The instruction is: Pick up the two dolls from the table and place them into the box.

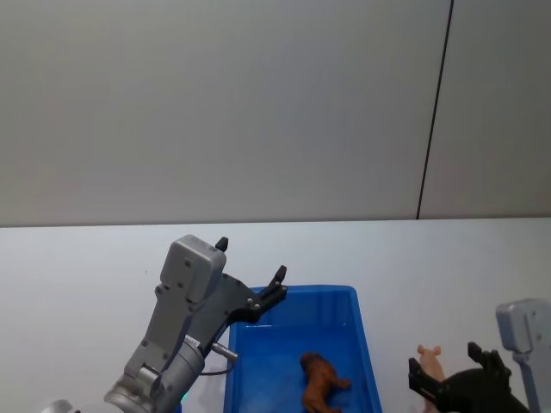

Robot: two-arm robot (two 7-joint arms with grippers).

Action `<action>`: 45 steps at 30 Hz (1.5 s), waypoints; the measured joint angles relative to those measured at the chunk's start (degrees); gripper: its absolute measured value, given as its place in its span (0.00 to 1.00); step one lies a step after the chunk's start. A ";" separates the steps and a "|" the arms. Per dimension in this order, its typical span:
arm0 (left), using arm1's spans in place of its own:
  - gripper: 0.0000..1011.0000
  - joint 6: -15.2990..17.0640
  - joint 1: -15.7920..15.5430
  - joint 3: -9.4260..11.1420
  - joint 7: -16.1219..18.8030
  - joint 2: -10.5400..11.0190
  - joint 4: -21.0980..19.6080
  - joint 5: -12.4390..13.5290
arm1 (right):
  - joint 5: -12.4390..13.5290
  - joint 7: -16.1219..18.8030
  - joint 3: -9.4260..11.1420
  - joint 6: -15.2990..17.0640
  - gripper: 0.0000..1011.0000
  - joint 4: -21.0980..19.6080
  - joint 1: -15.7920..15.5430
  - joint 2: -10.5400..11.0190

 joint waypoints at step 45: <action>0.99 0.00 0.00 0.00 0.00 0.00 0.00 0.00 | -4.69 -2.14 -1.27 -6.64 0.36 8.45 -0.07 -3.31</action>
